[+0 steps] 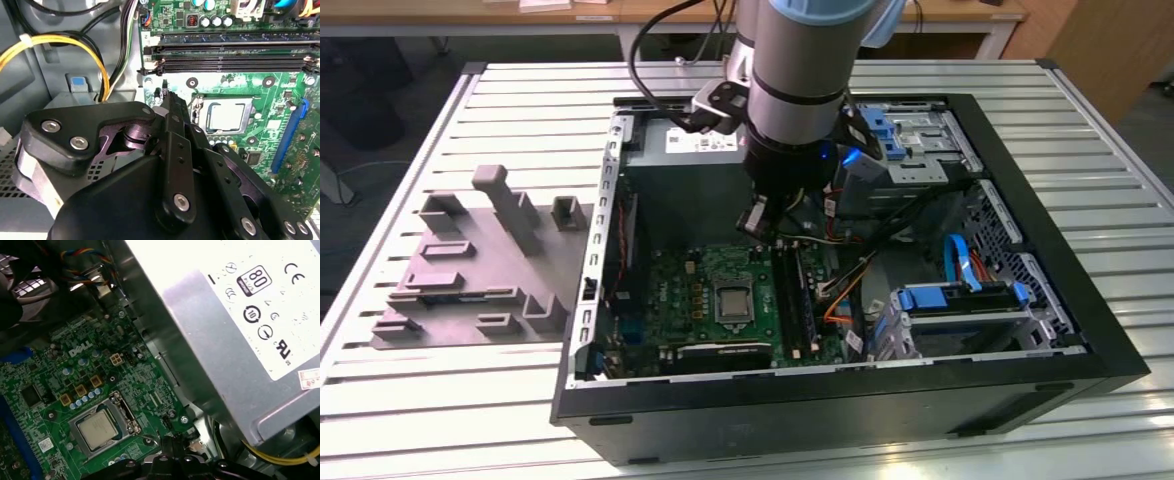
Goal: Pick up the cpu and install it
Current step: 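Install the first cpu locking lever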
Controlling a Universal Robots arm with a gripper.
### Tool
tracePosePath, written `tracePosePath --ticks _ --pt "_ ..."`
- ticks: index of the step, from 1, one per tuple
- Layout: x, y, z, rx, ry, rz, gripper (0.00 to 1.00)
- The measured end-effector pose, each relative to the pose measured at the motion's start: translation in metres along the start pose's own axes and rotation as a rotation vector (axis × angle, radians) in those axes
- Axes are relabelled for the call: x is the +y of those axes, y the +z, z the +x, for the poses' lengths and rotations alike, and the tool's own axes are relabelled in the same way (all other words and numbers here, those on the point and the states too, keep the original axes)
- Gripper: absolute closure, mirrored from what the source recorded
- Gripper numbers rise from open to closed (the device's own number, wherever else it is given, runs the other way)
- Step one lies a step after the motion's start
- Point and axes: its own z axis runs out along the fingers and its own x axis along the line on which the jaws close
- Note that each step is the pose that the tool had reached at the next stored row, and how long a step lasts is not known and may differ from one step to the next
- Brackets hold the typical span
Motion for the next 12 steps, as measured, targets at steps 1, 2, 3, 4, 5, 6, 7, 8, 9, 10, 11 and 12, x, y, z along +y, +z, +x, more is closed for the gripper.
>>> tracePosePath --ticks 1,2,3,4,5,6,7,8,9,10,11,12 --pt "0.0002 0.0 0.0003 0.0015 -0.005 0.0006 0.89" --pt "0.0003 0.0001 0.0008 0.0032 -0.008 0.0015 0.89" --pt "0.0004 0.0001 0.0013 0.0056 -0.01 0.0029 0.89" --pt "0.0004 0.0 0.0019 0.0093 -0.012 0.005 0.89" --pt "0.0005 0.0001 0.0025 0.0133 -0.013 0.0075 0.89" --pt "0.0007 0.0 0.0031 0.0186 -0.014 0.0105 0.89" --pt "0.0009 0.0 0.0036 0.0243 -0.015 0.0139 0.89" --pt "0.0011 0.0 0.0039 0.0301 -0.017 0.0173 0.89" --pt "0.0012 0.0 0.0042 0.0354 -0.019 0.0204 0.89" --pt "0.0013 0.0 0.0044 0.0386 -0.023 0.0223 0.89" --pt "0.0014 0.0 0.0047 0.04 -0.029 0.0228 0.89" --pt "0.0015 0.0001 0.0051 0.0403 -0.036 0.0228 0.89"
